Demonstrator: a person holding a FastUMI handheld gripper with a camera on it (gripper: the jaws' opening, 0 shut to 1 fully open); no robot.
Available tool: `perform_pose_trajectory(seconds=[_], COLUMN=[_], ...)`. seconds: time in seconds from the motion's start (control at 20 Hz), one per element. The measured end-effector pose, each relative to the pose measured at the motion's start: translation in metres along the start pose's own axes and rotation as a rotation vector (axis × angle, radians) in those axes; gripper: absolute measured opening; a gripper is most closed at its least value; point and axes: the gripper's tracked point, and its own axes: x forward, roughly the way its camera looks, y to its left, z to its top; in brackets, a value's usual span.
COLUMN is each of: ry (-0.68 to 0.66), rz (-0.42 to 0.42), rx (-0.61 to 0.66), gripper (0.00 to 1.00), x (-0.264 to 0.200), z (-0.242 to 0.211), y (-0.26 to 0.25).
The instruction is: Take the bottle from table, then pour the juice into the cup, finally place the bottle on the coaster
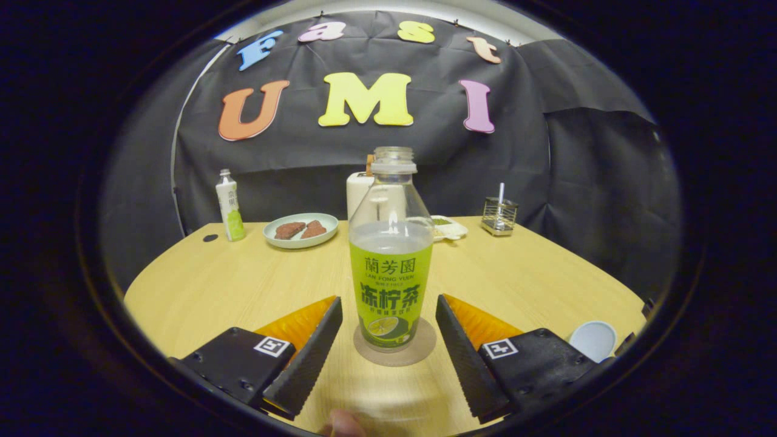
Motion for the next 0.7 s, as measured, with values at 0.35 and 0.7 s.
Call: perform_pose_trajectory(seconds=[0.35,0.7], ry=[-0.122,-0.203], rz=[0.008,0.066], rx=[-0.033,0.017], gripper=[1.0,1.0], x=[-0.084,-0.153], z=[0.029,0.042], y=[-0.008,-0.014])
